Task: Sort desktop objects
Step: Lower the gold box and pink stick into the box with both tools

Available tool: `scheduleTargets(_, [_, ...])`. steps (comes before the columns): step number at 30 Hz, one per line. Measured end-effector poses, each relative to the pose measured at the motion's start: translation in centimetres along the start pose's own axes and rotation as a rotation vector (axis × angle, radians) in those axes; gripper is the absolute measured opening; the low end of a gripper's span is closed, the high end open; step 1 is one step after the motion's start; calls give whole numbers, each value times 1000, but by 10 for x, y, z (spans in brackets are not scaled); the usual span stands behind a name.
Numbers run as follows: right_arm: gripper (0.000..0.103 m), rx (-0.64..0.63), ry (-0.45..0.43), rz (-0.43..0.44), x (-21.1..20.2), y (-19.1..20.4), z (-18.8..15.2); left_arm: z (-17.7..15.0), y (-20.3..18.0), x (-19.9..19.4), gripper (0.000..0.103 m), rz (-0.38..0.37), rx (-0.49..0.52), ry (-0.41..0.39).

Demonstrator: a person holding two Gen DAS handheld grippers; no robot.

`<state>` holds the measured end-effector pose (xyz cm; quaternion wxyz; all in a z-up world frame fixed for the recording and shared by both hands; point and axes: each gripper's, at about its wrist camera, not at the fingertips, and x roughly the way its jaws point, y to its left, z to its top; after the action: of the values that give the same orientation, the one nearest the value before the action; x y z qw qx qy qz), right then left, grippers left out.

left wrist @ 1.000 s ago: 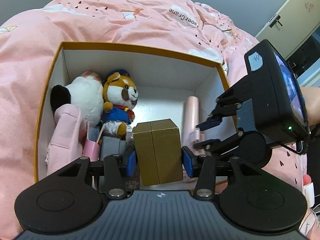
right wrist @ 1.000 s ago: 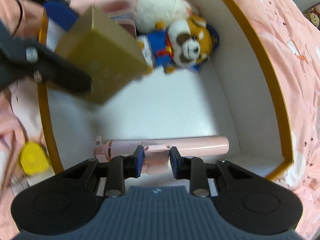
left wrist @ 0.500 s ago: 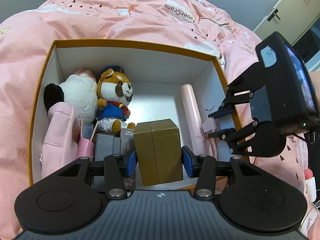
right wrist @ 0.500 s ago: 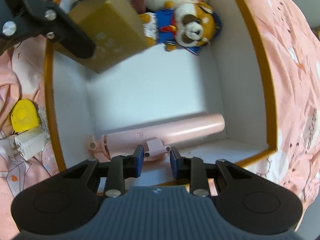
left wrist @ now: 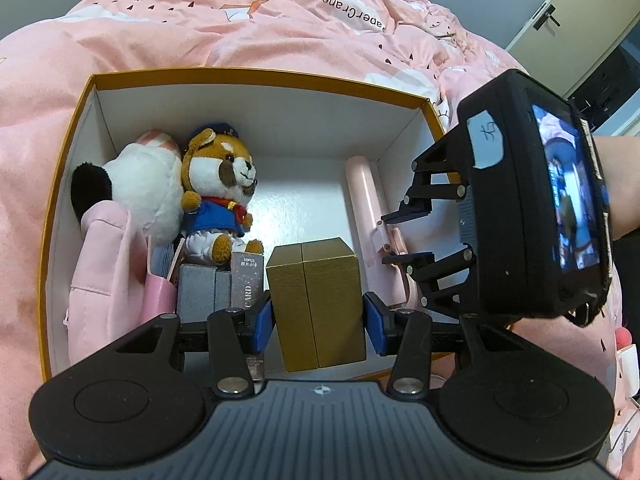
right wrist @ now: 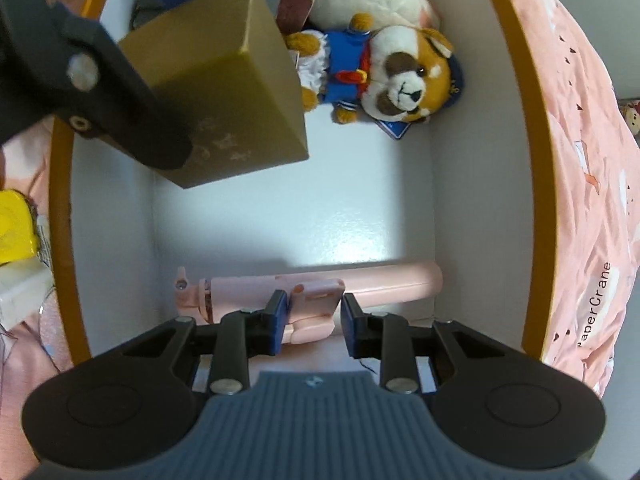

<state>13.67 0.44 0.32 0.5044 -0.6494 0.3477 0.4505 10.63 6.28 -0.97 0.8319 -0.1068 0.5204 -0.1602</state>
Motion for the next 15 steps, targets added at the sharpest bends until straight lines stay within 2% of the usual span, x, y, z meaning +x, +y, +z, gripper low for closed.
scheduleTargets(9, [31,-1,12,-30,-5,-6,12,1,-1,6,54,8,17,15])
scheduleTargets(12, [29,44,-16,-21,-12,-14,11,1,-1,8,54,19,31,27])
scheduleTargets(15, [32,135,-84,2,-28,-26,6,1,-4,13,54,20,54,49])
